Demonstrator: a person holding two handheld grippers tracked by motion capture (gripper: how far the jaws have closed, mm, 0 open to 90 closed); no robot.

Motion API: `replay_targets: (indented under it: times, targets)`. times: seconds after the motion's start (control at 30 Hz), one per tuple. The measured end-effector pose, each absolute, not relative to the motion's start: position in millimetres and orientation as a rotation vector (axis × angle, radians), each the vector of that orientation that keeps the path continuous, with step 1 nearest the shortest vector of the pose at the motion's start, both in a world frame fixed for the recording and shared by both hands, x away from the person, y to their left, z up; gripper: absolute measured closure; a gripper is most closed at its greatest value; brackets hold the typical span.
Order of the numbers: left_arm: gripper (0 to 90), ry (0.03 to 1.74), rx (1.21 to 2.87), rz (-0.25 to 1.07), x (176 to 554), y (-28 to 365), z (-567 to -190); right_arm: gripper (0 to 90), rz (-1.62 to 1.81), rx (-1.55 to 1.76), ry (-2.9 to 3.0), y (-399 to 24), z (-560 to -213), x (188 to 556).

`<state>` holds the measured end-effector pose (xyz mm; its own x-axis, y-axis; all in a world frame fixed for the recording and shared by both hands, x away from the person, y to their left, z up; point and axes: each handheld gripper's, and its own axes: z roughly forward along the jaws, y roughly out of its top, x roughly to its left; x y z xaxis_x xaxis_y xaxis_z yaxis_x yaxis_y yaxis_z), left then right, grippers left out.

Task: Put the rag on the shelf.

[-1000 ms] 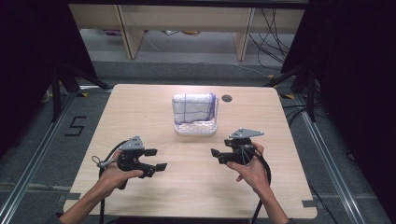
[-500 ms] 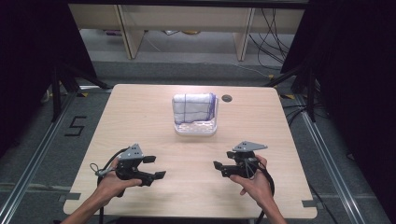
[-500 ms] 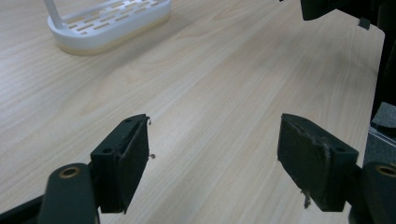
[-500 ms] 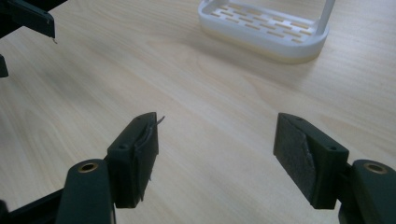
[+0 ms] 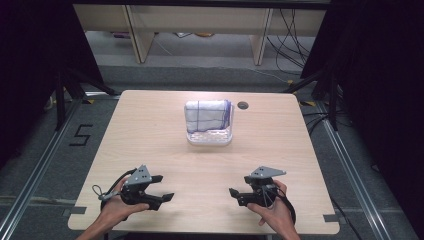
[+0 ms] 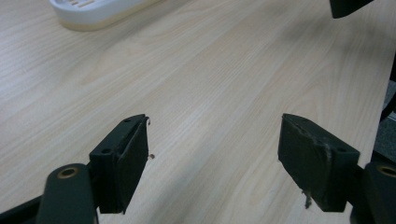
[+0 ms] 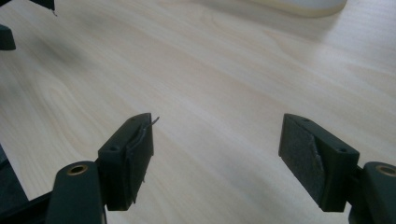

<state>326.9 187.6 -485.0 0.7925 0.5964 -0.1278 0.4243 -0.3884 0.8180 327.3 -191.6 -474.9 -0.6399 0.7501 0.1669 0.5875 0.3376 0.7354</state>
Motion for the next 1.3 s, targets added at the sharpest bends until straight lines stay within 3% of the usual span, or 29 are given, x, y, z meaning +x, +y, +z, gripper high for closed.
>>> replay_targets:
  times: [0.53,1.3]
  targets:
    - [23.8,0.748,2.081,0.204,313.2,188.3,-497.5,22.7,1.127,1.220,2.455,-189.9,-487.1,302.3]
    - [23.8,0.758,2.088,0.195,314.6,188.1,-500.2,21.0,1.118,1.207,2.458,-189.3,-487.1,301.9]
